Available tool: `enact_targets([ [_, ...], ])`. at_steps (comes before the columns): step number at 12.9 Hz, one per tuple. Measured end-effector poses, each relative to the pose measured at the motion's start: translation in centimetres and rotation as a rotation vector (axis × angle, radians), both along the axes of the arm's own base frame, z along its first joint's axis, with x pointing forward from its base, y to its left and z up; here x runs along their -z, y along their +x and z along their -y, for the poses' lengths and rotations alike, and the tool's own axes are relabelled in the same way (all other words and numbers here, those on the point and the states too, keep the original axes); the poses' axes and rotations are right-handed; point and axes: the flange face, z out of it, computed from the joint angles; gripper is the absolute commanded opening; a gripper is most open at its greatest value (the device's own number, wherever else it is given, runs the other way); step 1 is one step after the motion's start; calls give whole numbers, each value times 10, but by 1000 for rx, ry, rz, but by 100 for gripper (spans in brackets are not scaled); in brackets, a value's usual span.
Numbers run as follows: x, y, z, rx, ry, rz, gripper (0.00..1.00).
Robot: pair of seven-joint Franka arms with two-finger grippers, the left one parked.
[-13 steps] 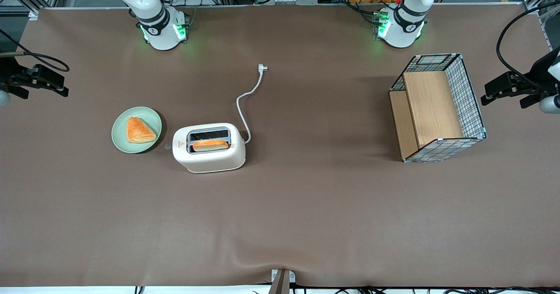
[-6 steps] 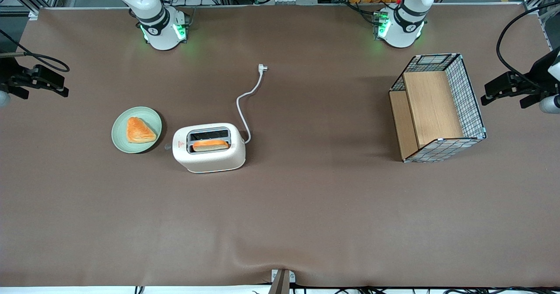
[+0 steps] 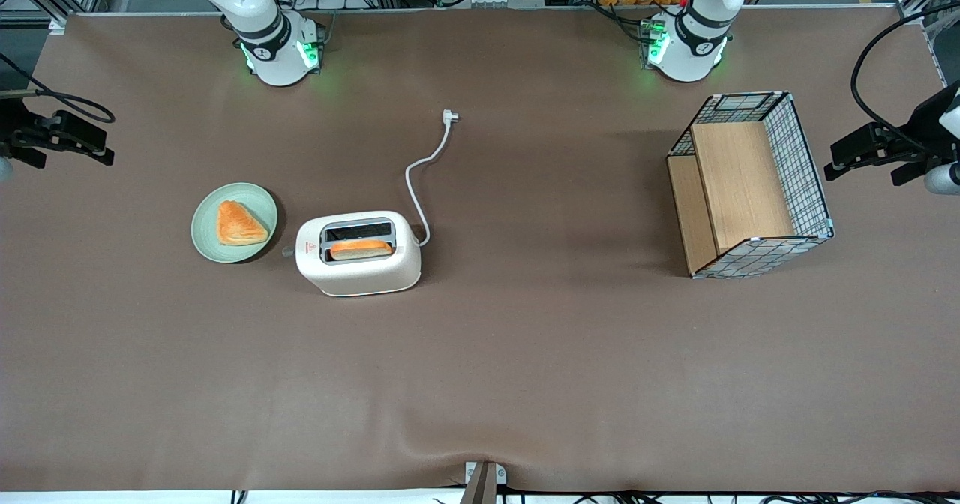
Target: Press toaster button with right arm
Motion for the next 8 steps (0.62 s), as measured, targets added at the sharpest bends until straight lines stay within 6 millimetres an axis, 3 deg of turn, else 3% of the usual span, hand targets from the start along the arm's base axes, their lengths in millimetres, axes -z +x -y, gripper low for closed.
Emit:
enact_targets([
  [8, 3, 4, 2, 3, -1, 12, 100],
])
